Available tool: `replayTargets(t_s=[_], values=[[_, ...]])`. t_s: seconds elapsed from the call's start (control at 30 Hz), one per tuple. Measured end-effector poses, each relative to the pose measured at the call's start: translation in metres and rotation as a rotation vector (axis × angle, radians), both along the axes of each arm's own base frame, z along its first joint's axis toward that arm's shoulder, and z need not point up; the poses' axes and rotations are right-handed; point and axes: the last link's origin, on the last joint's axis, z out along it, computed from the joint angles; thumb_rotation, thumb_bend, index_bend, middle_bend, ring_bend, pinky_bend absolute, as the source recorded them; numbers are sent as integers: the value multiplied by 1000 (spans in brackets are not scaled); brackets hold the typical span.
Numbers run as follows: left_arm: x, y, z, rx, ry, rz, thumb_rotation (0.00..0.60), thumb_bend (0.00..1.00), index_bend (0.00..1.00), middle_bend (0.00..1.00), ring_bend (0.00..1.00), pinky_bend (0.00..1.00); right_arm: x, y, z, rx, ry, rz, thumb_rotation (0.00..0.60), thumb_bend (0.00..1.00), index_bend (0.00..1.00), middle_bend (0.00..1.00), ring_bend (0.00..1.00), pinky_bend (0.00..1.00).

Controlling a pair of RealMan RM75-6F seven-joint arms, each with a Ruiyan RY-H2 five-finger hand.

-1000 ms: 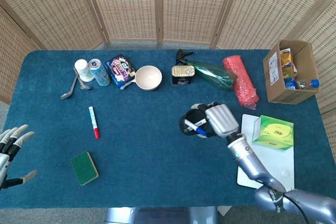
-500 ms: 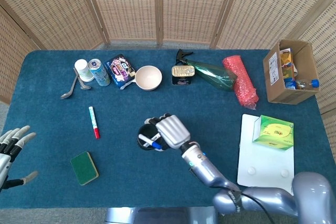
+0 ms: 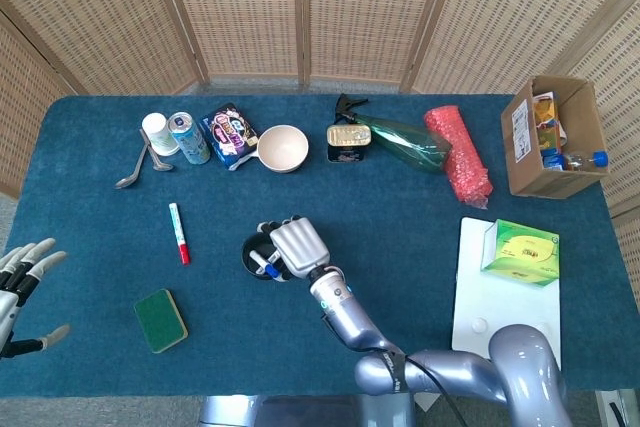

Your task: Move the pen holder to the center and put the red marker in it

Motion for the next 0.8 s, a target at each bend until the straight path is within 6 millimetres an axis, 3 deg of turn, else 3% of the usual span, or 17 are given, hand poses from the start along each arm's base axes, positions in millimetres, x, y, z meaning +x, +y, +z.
replayTargets(t_s=[0.1, 0.17, 0.27, 0.37, 0.8], values=[[-1, 1, 1, 1, -2, 1, 600, 124, 134, 0, 0, 0, 1, -1, -2, -5, 5, -6, 600, 0, 86, 245, 243, 405], [-1, 1, 1, 2, -2, 0, 600, 125, 133, 0, 0, 0, 1, -1, -2, 12, 5, -13, 600, 0, 11, 124, 136, 385], [-1, 1, 1, 0, -2, -2, 600, 125, 133, 0, 0, 0, 1, 0, 1, 41, -1, -23, 600, 0, 0, 19, 39, 353], [0, 0, 2, 3, -5, -2, 600, 124, 133, 0, 0, 0, 4, 2, 9, 58, -8, -18, 600, 0, 0, 0, 2, 326], [2, -2, 2, 5, -10, -16, 600, 125, 133, 0, 0, 0, 9, 20, 56, 68, -49, 31, 600, 0, 0, 0, 0, 310]])
